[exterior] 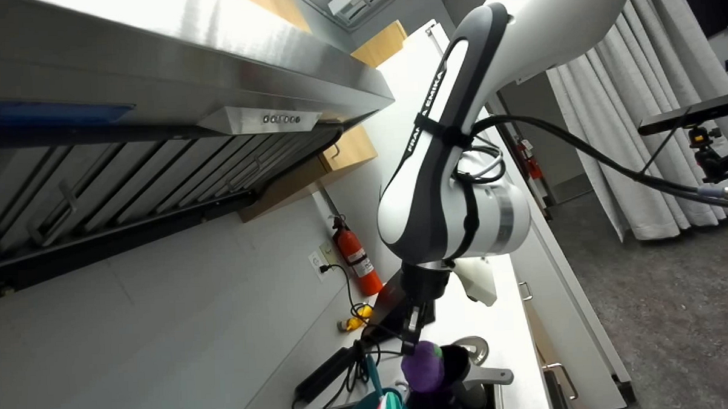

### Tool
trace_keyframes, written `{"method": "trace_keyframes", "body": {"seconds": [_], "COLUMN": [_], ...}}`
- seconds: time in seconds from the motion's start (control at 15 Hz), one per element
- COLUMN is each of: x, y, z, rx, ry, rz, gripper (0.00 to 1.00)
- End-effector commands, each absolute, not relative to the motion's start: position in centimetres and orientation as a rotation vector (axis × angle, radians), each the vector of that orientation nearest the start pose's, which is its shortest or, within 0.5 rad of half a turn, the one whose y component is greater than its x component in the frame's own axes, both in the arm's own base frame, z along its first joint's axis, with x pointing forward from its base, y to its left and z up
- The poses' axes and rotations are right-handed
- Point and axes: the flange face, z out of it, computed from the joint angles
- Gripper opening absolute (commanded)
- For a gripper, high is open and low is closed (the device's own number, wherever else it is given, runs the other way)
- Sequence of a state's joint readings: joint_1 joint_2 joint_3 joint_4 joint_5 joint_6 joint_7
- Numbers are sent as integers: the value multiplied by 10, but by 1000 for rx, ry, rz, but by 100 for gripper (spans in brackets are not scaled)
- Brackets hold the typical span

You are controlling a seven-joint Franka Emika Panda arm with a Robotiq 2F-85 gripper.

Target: Take the lid from the top of the black pot and put it at the right of the stove then remove the purple object from the pot and put it on the stove

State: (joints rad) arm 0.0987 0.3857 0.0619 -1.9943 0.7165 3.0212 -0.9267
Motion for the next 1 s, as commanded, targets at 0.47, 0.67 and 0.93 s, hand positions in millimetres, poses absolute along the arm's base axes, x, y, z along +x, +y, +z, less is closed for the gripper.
{"method": "trace_keyframes", "body": {"seconds": [0.47, 0.67, 0.93], "x": [616, 605, 592], "y": [86, 94, 104], "z": [342, 325, 304], "rx": [-2765, -2767, -2769], "ry": [-684, -737, -801], "rz": [-1019, -962, -899], "gripper": [0, 0, 0]}}
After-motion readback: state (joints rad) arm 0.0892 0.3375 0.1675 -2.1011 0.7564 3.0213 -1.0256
